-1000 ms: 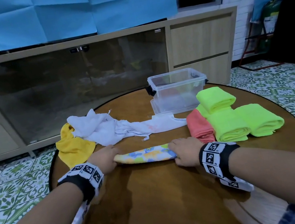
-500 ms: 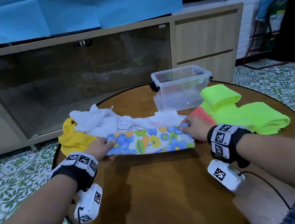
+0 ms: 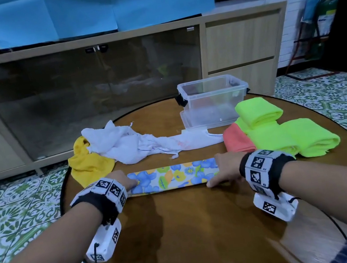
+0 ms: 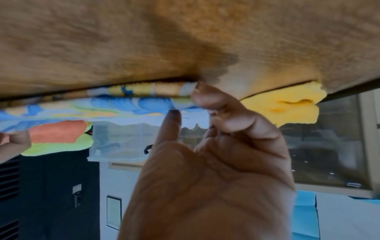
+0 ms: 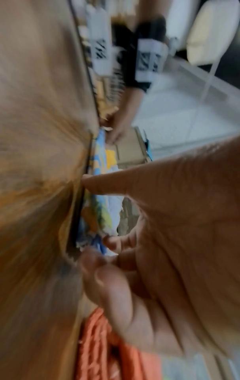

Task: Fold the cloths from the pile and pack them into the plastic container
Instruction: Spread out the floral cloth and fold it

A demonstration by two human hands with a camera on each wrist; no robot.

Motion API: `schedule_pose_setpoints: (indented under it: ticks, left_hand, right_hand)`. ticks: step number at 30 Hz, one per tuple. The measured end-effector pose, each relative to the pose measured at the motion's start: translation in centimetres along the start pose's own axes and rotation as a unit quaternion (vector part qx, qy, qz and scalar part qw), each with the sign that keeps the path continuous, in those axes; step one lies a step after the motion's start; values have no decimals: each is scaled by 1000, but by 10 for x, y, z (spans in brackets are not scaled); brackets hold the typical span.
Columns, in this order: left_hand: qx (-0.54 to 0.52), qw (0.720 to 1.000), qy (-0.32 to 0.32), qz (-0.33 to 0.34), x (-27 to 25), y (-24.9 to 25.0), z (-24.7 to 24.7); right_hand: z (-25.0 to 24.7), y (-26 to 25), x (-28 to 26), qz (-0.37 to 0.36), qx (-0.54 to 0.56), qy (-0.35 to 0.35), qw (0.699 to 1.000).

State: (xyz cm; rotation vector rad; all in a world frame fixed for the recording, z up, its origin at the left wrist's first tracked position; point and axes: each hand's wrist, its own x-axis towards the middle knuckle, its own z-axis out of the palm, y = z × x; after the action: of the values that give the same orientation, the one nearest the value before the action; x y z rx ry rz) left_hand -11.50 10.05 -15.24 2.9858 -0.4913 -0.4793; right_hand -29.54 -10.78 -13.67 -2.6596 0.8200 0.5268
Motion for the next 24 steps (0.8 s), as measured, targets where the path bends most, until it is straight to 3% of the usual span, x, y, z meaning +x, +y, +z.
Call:
schedule_pose_setpoints:
  ticks: [3, 10, 24]
  left_hand:
    - [15, 1000, 19, 6, -5, 2, -7]
    - [23, 1000, 19, -1, -11, 3, -10]
    - [-89, 996, -12, 17, -4, -2, -7]
  right_hand:
    - [8, -8, -2, -46, -175, 92, 979]
    - [15, -14, -2, -130, -277, 204, 930]
    - [9, -3, 11, -162, -339, 152, 914]
